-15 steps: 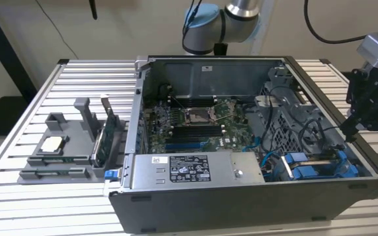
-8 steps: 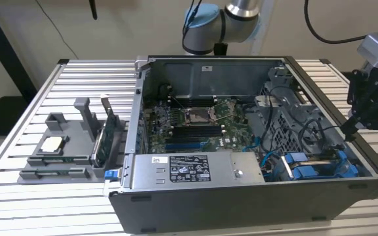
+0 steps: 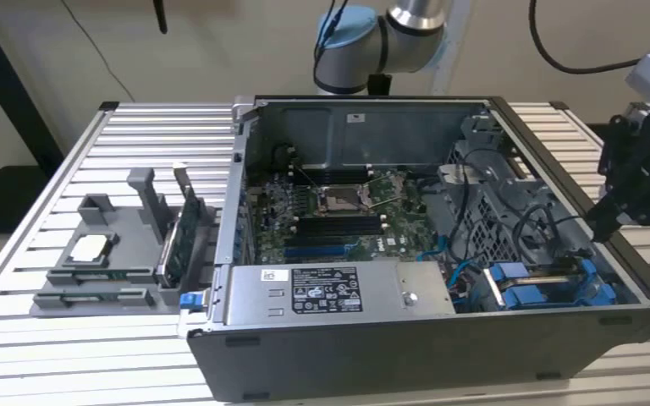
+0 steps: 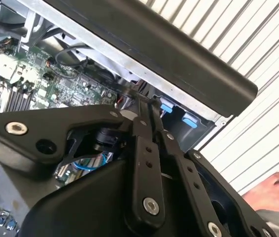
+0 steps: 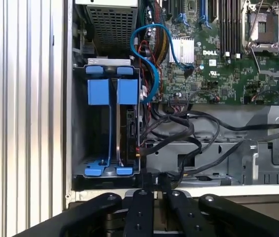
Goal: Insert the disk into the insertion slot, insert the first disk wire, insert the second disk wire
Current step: 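Insert the second disk wire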
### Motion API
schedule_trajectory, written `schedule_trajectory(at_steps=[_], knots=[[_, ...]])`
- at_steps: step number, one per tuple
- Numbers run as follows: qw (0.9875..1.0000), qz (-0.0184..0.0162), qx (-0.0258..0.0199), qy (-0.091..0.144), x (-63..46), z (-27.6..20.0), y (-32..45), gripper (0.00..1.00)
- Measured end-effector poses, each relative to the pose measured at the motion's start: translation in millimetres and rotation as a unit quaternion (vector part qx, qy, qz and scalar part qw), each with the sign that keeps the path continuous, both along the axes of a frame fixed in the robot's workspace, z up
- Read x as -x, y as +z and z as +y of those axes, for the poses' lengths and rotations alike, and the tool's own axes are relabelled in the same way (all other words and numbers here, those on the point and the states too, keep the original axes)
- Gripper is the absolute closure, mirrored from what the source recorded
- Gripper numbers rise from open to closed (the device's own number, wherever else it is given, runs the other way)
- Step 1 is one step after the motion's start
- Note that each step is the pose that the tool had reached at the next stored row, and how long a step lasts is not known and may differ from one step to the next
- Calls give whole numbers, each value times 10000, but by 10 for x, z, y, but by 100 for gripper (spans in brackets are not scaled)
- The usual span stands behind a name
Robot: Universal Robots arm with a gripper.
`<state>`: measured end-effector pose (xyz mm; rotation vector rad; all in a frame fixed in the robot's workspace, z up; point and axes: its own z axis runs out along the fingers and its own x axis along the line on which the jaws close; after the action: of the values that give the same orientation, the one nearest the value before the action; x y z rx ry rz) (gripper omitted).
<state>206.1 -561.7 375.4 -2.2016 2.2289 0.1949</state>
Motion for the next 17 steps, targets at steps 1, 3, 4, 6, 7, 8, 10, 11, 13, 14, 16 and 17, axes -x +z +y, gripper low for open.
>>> schedule_trajectory(at_steps=[1,3,4,6,7,8,10,11,13,14,16,17], knots=[[10000,32,1,0,-16,-3,1,76],[10000,97,1,-1,-52,-10,1,69],[9999,123,1,0,-68,-14,1,69],[9999,166,1,-1,-90,-23,-1,69],[9998,190,1,-2,-97,-29,-3,69],[9998,217,0,-5,-103,-39,-5,69],[9996,274,0,-9,-113,-62,-8,69],[9995,301,1,-11,-116,-73,-11,69],[9994,348,0,-25,-116,-84,-25,69],[9993,363,-2,-34,-116,-86,-34,69],[9992,393,-1,-49,-117,-87,-50,71],[9991,410,-1,-54,-117,-87,-57,79]])
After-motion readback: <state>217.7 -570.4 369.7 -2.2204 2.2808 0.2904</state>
